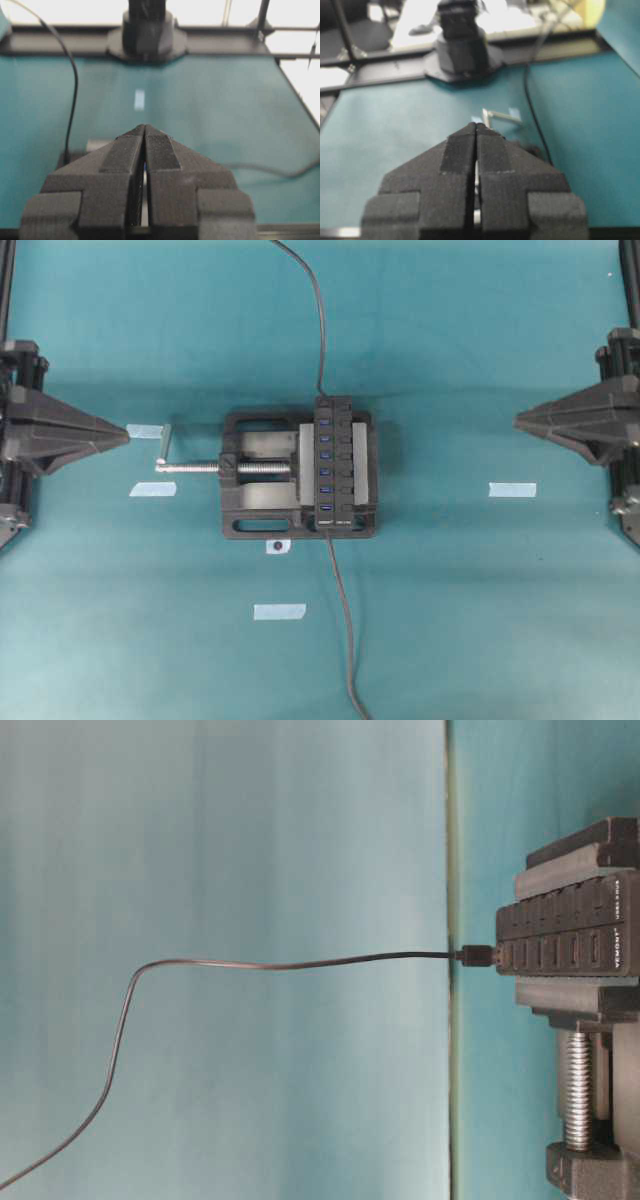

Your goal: Insert the USB into the front port of the fixed hub.

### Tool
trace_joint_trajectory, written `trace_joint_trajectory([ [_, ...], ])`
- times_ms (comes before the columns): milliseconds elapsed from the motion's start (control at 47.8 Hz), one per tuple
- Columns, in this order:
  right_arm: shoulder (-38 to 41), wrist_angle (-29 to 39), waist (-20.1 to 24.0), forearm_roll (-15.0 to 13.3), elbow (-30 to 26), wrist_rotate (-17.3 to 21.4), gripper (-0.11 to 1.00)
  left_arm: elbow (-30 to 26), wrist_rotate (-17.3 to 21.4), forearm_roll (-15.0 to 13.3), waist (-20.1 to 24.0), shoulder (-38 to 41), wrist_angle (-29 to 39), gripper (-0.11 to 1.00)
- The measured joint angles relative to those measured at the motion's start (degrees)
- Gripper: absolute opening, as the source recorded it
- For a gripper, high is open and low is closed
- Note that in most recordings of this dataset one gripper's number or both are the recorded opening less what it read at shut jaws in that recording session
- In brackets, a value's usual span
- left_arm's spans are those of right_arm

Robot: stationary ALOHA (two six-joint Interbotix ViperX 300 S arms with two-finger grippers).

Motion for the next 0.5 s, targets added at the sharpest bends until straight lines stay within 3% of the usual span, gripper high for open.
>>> trace_joint_trajectory([
  [188,1.05,10.46,-4.31,0.0,-4.13,1.32,-0.05,-1.58,0.0,0.0,0.0,0.09,5.36,0.0],
  [502,6.5,21.62,-4.57,-1.05,-9.67,1.41,-0.05,-2.99,0.0,0.0,0.09,2.29,10.63,0.0],
])
